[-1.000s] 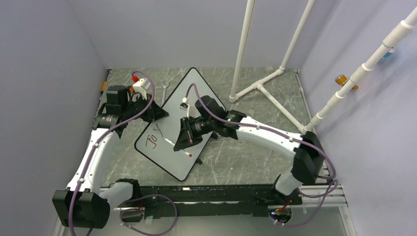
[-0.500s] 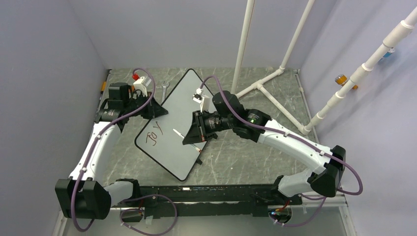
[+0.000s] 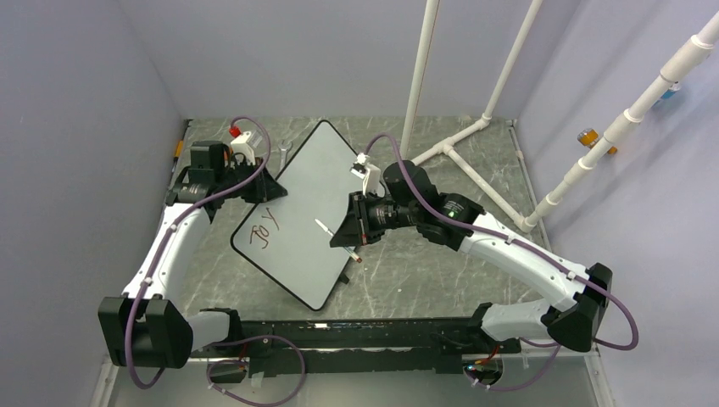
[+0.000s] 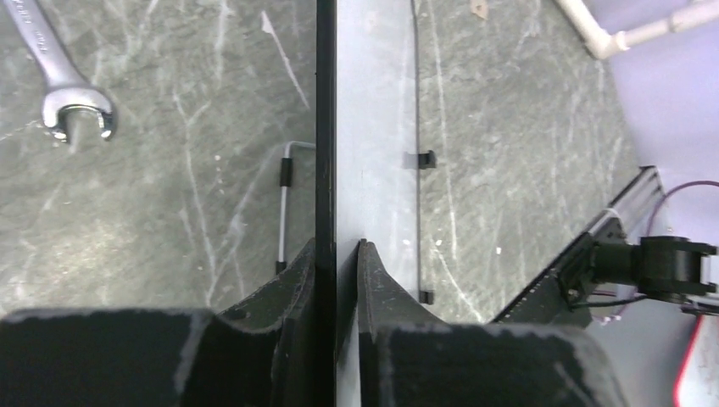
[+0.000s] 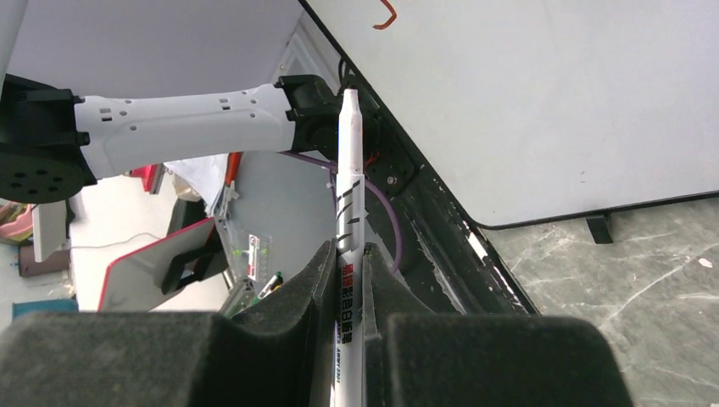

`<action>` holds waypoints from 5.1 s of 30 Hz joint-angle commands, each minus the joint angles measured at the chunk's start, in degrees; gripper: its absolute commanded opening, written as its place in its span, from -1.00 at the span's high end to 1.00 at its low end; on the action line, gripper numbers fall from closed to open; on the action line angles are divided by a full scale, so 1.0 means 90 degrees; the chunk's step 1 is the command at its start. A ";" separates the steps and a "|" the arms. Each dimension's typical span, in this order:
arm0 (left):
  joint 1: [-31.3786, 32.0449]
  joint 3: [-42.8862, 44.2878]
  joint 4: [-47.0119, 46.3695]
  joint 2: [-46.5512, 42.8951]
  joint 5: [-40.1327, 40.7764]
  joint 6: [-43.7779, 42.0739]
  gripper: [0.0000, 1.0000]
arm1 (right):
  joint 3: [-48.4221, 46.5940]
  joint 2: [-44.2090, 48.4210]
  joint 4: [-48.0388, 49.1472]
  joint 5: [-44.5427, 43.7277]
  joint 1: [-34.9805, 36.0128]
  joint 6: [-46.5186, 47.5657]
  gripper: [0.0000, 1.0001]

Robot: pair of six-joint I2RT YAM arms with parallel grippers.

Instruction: Write a sentence on the whiteboard

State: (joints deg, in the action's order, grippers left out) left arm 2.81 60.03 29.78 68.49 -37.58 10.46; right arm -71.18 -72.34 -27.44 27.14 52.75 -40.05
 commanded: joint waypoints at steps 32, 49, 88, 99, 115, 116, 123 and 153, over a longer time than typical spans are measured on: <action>0.0825 0.0116 -0.0951 0.0313 0.0729 -0.0336 0.08 | 0.0295 0.0613 -0.0134 -0.0249 -0.0205 0.0193 1.00; 0.1757 0.1298 -0.0565 0.1164 0.1056 -0.0787 -0.23 | 0.0307 0.0952 -0.0511 -0.0471 -0.0292 0.0333 1.00; 0.6370 -0.0019 -0.0640 -0.1414 0.5091 -0.6995 -0.65 | -0.1400 -0.0468 -0.2315 -0.0171 -0.0813 0.2359 1.00; 0.6670 0.0153 -0.0951 -0.1019 0.4760 -0.7062 0.05 | -0.1501 -0.0507 -0.2264 0.0339 -0.0820 0.2528 1.00; 0.6661 0.0227 -0.1235 -0.1079 0.5150 -0.5717 1.00 | -0.1213 0.0358 -0.1244 -0.0473 -0.0816 0.2078 -0.05; 0.6658 0.0228 -0.1258 -0.1050 0.5236 -0.5657 1.00 | -0.1213 0.0423 -0.1211 -0.0560 -0.0815 0.2055 -0.11; 0.6547 0.0303 -0.1545 -0.0963 0.5377 -0.5117 1.00 | -0.1115 0.0687 -0.1043 -0.0995 -0.0821 0.1911 -0.14; 0.6543 0.0463 -0.1819 -0.0761 0.5169 -0.4758 1.00 | -0.1017 0.0391 -0.0509 -0.1020 -0.0815 0.1661 0.46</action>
State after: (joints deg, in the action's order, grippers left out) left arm 61.52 62.63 15.79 61.82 9.23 -33.15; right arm -79.66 -68.18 -34.13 16.56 45.23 -25.02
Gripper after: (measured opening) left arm 0.052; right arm 0.278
